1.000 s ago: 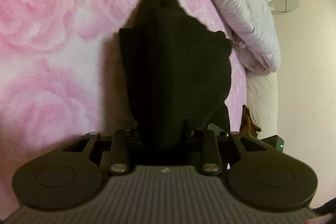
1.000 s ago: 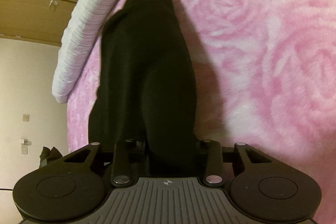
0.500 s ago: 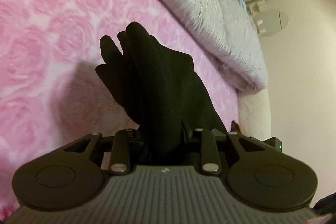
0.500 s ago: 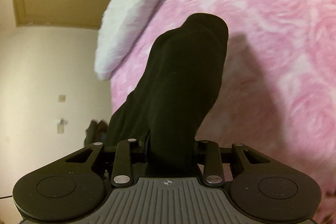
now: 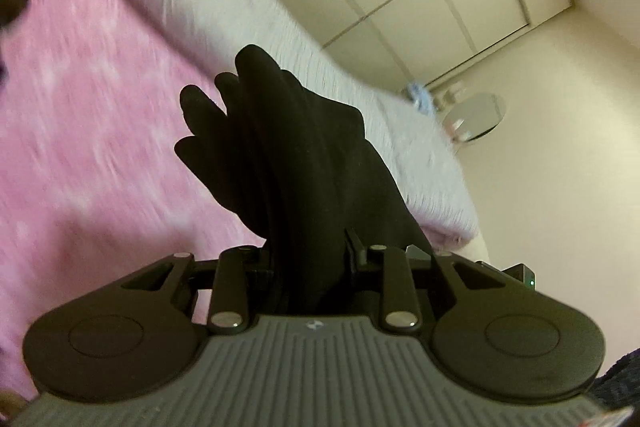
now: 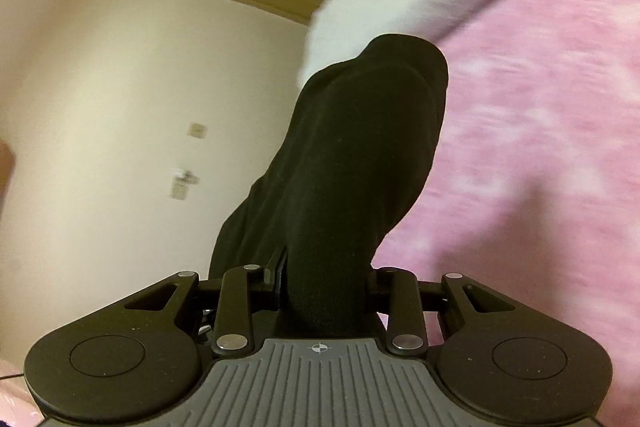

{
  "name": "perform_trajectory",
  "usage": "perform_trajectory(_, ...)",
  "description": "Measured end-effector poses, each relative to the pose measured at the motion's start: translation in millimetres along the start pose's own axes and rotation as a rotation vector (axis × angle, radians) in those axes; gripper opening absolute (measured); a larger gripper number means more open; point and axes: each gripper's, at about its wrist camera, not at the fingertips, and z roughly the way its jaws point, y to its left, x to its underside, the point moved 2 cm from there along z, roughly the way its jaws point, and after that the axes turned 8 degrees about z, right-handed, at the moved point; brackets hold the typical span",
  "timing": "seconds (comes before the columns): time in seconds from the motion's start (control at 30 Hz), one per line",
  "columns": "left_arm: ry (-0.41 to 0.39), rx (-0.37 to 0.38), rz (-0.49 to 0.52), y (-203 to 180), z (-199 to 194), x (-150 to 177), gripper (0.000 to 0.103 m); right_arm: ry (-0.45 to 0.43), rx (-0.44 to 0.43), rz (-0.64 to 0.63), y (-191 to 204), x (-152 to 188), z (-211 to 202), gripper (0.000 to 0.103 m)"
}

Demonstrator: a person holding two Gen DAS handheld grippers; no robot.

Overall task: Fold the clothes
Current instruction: 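Lift the folded jacket with both grippers and carry it toward the clothes stack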

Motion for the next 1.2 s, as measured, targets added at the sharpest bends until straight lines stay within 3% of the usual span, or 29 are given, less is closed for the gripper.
perform_trajectory(0.1, -0.037, 0.032, 0.061, 47.3, -54.5, -46.3, 0.025, -0.053, -0.05, -0.037, 47.0, 21.4, 68.4, 0.032)
perform_trajectory(0.33, -0.047, -0.015, 0.134, 157.0, -166.3, -156.4, 0.025, -0.119, -0.118, -0.03, 141.3, 63.1, 250.5, 0.032)
perform_trajectory(0.53, -0.081, -0.062, 0.173, 228.6, -219.1, -218.4, 0.025, -0.103, -0.147, -0.05, 186.8, 70.0, 369.0, 0.032)
perform_trajectory(0.63, -0.095, -0.066, 0.168, 262.7, -226.8, -232.0, 0.025, -0.099, -0.117, -0.049, 179.5, 78.7, 393.1, 0.032)
perform_trajectory(0.87, -0.038, -0.109, 0.119, 320.5, -213.8, -222.8, 0.025, -0.088, -0.046, -0.049, 162.5, 99.1, 449.3, 0.032)
perform_trajectory(1.2, -0.071, -0.098, 0.126, 341.0, -212.0, -225.8, 0.025, -0.123, -0.031, -0.13, 175.6, 98.0, 476.8, 0.032)
